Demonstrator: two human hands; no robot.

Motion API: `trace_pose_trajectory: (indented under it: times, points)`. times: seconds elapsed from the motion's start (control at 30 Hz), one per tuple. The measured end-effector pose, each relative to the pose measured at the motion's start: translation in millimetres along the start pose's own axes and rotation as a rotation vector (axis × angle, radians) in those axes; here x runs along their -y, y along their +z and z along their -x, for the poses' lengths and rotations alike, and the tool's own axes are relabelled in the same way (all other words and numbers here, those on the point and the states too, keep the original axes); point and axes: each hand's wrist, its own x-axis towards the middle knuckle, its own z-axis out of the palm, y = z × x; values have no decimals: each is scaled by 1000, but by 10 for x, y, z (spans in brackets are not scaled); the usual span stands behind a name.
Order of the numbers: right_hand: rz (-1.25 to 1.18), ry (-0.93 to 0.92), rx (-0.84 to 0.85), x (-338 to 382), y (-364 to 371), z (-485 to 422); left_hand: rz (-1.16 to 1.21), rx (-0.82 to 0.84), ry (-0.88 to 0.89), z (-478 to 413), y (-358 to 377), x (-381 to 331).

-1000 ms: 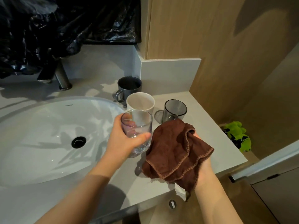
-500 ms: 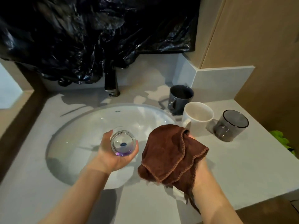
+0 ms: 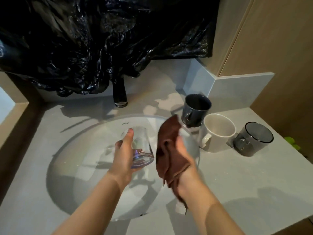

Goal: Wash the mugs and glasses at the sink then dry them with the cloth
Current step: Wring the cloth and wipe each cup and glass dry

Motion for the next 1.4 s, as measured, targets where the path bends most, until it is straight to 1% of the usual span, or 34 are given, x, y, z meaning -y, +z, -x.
trace_pose_trajectory:
  times: [0.03,0.1,0.13,0.2,0.27,0.3,0.37,0.4,0.47,0.5,0.53,0.57,0.6,0.63,0.67,0.73,0.77,0.8,0.83,0.87,0.9,0.93,0.97,1.0,1.07,1.1,1.13,1.17,1.2,1.27,1.3,1.33,1.37,1.4]
  points:
    - [52,-13,39,-96,90,-50,9,20,61,4,66,25]
    - [288,-87,81,-184,178,-117,-14,47,131,42,176,68]
    - [374,-95,27,-160,196,-151,-31,65,152,78,217,77]
    - [375,-57,-6,101,153,-272,-76,93,190,102,287,150]
    - [254,101,76,311,111,-362,-151,139,202,81,359,185]
    - [233,110,112,341,116,-365,-168,136,193,57,386,177]
    - [411,-11,108,251,147,-337,-135,87,207,-41,401,112]
    - [510,-108,82,135,159,-273,-130,79,260,-107,388,98]
    - [506,-202,28,111,125,-224,-119,98,316,-176,417,126]
    - [470,-216,20,159,92,-307,-170,102,326,-155,441,158]
    - [385,-159,18,258,77,-388,-227,96,342,-145,471,192]
    - [317,-75,17,328,56,-496,-233,64,315,-121,503,218]
    - [277,-55,55,329,23,-556,-241,32,291,-85,545,206]
    - [285,-73,94,333,48,-555,-231,18,280,-87,568,174]
    - [383,-155,89,285,75,-550,-202,6,273,-97,584,125]
    - [655,-312,165,119,93,-359,-98,-27,278,-150,549,2]
    - [689,-338,178,88,106,-265,-90,-41,288,-179,522,-13]
    - [675,-339,175,82,89,-259,-100,-39,276,-177,500,0]
    - [608,-303,160,119,92,-320,-117,-35,271,-155,499,34]
    - [487,-219,142,192,99,-423,-133,-33,281,-108,499,82]
    - [339,-96,114,286,127,-499,-168,-29,299,-81,499,138]
    - [242,-19,97,309,129,-563,-200,-31,319,-44,500,163]
    - [199,-21,128,313,136,-528,-226,-32,340,-12,507,138]
    - [233,-79,129,274,177,-493,-211,-33,330,-18,503,87]
    - [503,-305,163,97,189,-347,-123,-49,312,-93,477,-28]
    - [598,-385,155,18,182,-252,-102,-48,319,-119,472,-64]
    - [633,-421,153,10,179,-204,-112,-41,322,-112,484,-71]
    - [604,-397,154,74,181,-214,-156,-19,344,-111,485,-29]
    - [504,-335,145,132,161,-307,-189,3,357,-90,482,30]
    - [201,-53,175,281,130,-487,-213,12,348,-6,481,101]
    - [94,48,213,304,138,-502,-222,15,347,14,482,102]
    - [59,69,239,297,162,-468,-213,17,346,34,485,72]
    - [127,-8,234,244,196,-423,-176,12,337,28,477,21]
    - [323,-169,213,162,233,-357,-123,7,324,16,473,-37]
